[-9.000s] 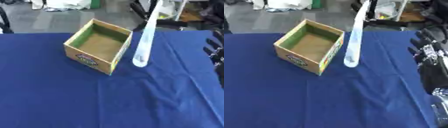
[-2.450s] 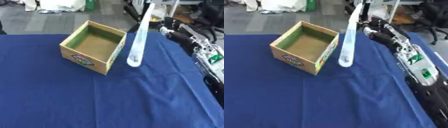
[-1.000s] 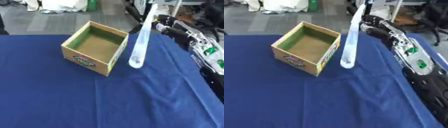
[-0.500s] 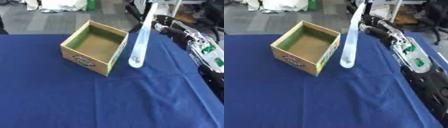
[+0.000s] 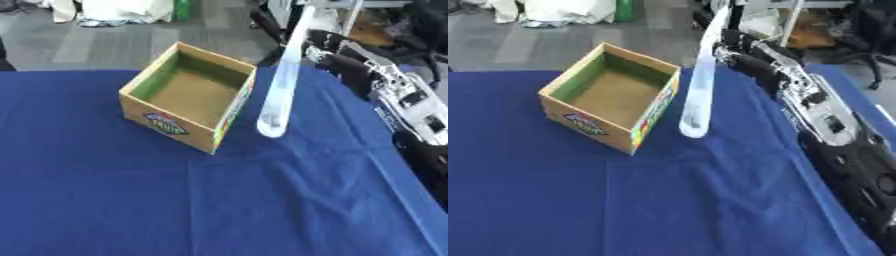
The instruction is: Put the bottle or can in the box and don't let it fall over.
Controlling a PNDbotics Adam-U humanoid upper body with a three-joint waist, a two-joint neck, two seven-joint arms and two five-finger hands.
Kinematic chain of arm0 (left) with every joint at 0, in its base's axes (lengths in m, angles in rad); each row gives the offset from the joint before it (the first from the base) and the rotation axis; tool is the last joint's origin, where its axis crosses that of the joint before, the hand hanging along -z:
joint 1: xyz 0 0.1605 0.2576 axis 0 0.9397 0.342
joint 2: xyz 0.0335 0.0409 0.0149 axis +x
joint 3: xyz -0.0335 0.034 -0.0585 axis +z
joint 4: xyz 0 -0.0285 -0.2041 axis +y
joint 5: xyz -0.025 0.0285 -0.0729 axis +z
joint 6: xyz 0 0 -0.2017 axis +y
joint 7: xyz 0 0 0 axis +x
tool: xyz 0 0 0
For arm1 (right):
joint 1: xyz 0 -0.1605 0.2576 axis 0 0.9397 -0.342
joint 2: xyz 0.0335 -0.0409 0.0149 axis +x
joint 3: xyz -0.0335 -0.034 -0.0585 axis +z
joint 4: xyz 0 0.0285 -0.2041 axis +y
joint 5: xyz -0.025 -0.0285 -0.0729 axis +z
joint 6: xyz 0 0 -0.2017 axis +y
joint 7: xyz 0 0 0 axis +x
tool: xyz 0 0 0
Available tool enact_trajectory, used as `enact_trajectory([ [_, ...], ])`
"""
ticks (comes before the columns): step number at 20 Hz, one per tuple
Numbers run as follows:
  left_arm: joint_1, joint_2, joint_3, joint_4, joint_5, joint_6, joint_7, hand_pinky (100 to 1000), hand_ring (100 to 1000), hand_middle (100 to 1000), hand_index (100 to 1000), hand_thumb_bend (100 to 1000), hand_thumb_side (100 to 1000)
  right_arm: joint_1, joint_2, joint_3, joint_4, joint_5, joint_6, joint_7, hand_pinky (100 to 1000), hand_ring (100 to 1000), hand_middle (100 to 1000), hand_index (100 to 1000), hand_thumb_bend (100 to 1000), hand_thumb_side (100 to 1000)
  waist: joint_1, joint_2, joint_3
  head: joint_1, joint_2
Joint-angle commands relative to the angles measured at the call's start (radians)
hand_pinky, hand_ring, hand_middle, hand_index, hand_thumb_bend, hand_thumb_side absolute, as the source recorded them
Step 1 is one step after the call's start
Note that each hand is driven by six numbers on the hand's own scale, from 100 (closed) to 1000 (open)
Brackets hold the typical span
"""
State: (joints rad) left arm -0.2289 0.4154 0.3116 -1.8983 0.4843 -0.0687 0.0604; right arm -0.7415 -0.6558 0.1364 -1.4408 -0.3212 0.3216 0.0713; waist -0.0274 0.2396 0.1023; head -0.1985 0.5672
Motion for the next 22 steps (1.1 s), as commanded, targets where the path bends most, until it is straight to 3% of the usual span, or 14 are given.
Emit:
enact_trajectory([
  [1, -0.014, 0.018, 0.003, -0.011, 0.000, -0.003, -0.004, 916, 1000, 1000, 780, 432, 625, -0.027, -0.034, -0.008, 0.003, -0.004, 0.001, -0.001, 1000, 1000, 1000, 1000, 100, 456, 0.004, -0.009, 0.001, -0.008, -0.019],
  [22, -0.024, 0.012, 0.000, -0.008, 0.001, -0.004, -0.012, 917, 1000, 1000, 780, 429, 628, -0.074, -0.017, -0.009, 0.095, 0.002, -0.013, -0.029, 1000, 1000, 1000, 1000, 100, 490, 0.012, 0.010, 0.008, -0.027, -0.045],
])
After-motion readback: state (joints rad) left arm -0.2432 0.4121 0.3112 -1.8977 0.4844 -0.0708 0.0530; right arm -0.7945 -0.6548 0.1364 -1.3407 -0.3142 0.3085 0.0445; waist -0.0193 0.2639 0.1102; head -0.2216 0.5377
